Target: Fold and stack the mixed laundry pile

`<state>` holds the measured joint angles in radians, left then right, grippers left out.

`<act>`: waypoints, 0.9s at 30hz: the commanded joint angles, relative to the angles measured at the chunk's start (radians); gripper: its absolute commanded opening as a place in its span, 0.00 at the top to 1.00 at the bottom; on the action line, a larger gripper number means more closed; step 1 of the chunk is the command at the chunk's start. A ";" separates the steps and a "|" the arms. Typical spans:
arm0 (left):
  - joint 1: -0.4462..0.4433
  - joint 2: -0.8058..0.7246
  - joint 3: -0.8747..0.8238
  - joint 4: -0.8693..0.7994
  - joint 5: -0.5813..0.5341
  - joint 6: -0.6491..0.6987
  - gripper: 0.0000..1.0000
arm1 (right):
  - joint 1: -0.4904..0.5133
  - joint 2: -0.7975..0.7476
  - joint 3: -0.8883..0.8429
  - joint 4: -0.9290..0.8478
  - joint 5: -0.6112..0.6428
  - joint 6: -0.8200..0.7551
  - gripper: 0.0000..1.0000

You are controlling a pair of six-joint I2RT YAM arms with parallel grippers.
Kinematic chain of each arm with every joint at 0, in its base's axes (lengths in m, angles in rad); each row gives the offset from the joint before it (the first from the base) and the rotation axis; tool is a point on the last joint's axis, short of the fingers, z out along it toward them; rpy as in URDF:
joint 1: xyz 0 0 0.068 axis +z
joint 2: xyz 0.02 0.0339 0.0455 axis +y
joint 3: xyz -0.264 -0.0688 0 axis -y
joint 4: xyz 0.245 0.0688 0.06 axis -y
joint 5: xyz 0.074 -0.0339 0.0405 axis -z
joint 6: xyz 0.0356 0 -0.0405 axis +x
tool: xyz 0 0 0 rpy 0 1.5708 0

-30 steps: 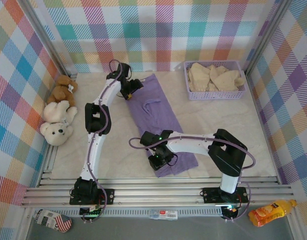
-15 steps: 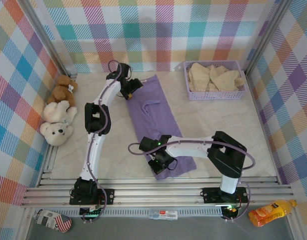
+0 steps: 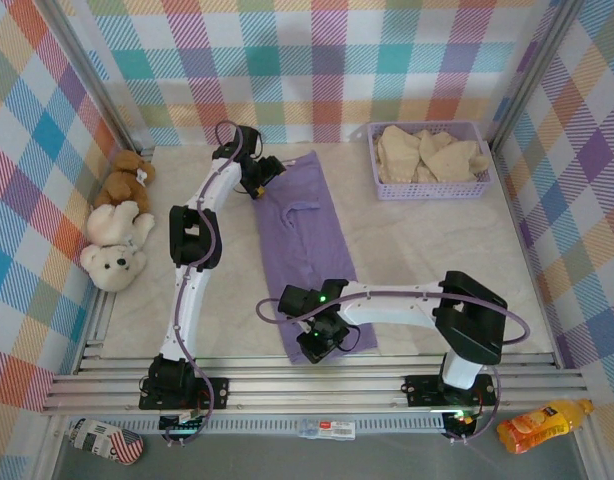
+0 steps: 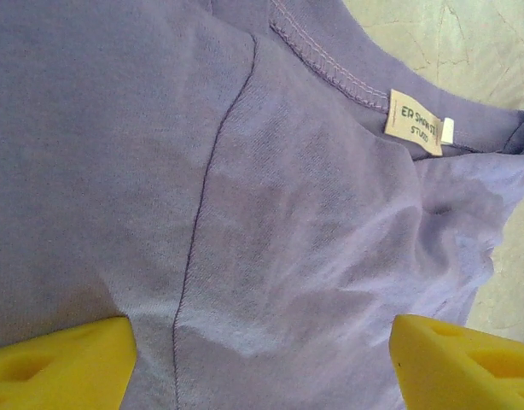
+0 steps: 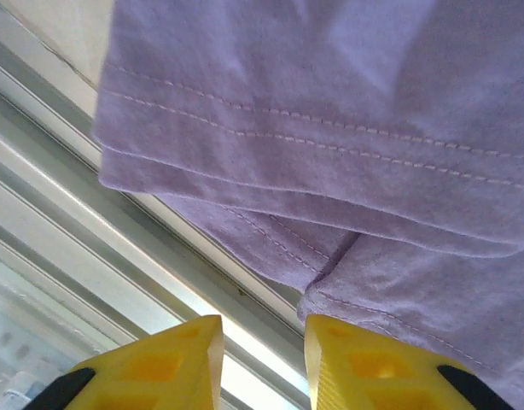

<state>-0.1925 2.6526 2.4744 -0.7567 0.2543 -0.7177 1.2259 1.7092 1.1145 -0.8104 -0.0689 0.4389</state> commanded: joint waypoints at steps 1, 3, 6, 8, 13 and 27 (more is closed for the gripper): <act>0.015 0.073 -0.028 -0.065 -0.011 -0.003 0.20 | 0.007 -0.011 0.024 -0.045 -0.020 -0.002 0.65; 0.015 0.071 -0.028 -0.066 -0.011 -0.003 0.20 | 0.008 -0.007 0.036 -0.045 -0.009 -0.012 0.60; 0.015 0.073 -0.028 -0.062 -0.006 -0.005 0.20 | 0.007 0.019 0.076 -0.037 0.018 -0.040 0.52; 0.015 0.075 -0.029 -0.057 -0.005 -0.006 0.20 | 0.007 0.059 0.116 -0.026 0.031 -0.063 0.50; 0.016 0.077 -0.031 -0.057 0.000 -0.006 0.20 | 0.007 0.168 0.217 0.018 0.051 -0.108 0.49; 0.018 0.078 -0.034 -0.070 0.007 -0.003 0.20 | 0.007 0.179 0.208 0.038 0.133 -0.079 1.00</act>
<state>-0.1879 2.6530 2.4744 -0.7563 0.2718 -0.7177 1.2259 1.9461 1.3296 -0.7544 0.0467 0.3550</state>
